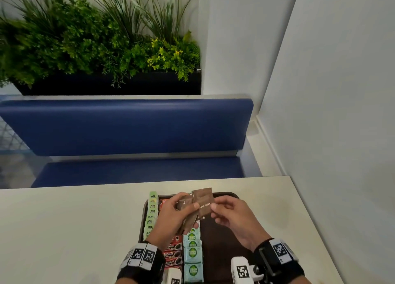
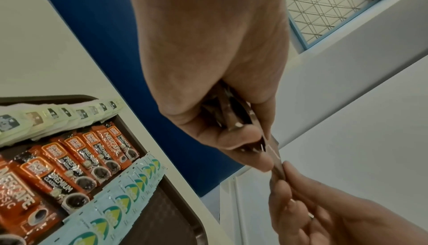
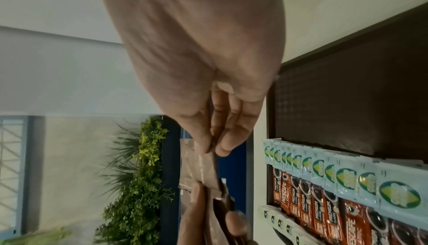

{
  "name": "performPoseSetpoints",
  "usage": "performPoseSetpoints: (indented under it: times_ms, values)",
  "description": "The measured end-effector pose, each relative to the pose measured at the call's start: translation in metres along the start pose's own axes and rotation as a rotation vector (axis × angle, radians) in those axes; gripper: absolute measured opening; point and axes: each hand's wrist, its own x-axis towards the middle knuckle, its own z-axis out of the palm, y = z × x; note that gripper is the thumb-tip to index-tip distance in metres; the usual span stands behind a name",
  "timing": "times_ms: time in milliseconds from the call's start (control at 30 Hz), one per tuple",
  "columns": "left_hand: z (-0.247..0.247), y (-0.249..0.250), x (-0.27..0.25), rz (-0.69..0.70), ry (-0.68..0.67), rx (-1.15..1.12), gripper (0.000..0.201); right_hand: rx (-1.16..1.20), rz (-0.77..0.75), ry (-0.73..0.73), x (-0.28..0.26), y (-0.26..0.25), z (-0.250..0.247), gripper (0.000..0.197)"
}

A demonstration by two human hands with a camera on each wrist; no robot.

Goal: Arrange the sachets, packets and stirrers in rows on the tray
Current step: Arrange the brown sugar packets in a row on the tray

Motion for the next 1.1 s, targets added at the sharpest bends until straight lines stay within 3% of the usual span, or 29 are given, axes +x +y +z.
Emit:
performPoseSetpoints:
  times_ms: [233, 567, 800, 967, 1033, 1100]
  values:
    - [0.0, 0.001, -0.004, 0.031, 0.028, -0.032, 0.032, -0.158, -0.106, 0.146, -0.003, -0.002, 0.016, 0.012]
    - [-0.009, 0.007, -0.006, -0.004, 0.019, -0.116, 0.033, -0.3, -0.149, 0.007, -0.01, -0.007, 0.02, 0.014]
    - [-0.015, 0.008, -0.007, -0.006, 0.046, -0.098, 0.037, -0.393, -0.148, 0.005, -0.009, -0.012, 0.021, 0.013]
    - [-0.021, 0.005, -0.003, -0.065, 0.077, -0.249, 0.037, -0.401, -0.128, -0.067, 0.002, -0.013, 0.016, 0.015]
    - [-0.027, 0.002, 0.002, -0.073, 0.131, -0.323, 0.034, -0.344, -0.099, -0.025, 0.015, -0.007, 0.007, 0.015]
    - [-0.034, -0.001, 0.007, -0.075, 0.177, -0.299, 0.034, -0.278, -0.056, 0.112, 0.036, 0.004, -0.006, 0.012]
